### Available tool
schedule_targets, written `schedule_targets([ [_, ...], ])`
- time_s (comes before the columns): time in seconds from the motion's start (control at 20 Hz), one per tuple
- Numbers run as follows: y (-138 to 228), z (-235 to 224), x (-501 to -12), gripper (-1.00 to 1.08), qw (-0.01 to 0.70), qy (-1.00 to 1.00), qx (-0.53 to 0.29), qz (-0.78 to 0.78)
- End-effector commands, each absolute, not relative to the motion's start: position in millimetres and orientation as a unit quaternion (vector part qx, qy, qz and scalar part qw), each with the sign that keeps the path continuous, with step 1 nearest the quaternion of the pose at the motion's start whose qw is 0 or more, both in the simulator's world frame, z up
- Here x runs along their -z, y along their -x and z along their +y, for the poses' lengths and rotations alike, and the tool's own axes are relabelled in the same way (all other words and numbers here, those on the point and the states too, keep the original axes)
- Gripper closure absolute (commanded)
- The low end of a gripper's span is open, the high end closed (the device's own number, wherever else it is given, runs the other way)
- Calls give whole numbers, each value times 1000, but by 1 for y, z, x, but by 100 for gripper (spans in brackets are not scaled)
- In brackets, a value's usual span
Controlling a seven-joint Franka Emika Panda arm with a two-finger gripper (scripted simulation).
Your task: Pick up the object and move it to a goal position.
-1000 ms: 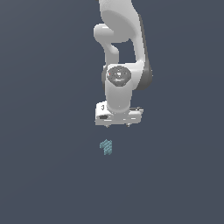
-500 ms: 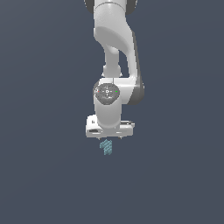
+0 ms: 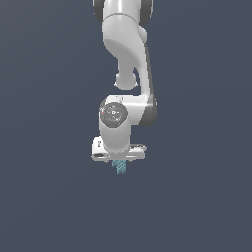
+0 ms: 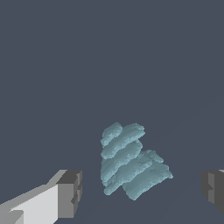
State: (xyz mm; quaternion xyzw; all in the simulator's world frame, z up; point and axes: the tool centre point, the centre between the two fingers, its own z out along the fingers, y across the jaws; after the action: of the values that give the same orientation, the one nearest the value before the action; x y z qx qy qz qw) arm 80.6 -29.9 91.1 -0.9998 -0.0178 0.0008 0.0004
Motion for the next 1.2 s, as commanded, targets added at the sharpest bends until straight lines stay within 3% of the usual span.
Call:
schedule_targets([
  [0.0,-82,-31,-90,-92,0,1000,0,-18],
  [0.95,-82,-31,-40,-92,0,1000,0,-18],
  [1.0,-82,-31,-40,108,0,1000,0,-18],
  [1.15,-82,-31,-40,108,0,1000,0,-18],
])
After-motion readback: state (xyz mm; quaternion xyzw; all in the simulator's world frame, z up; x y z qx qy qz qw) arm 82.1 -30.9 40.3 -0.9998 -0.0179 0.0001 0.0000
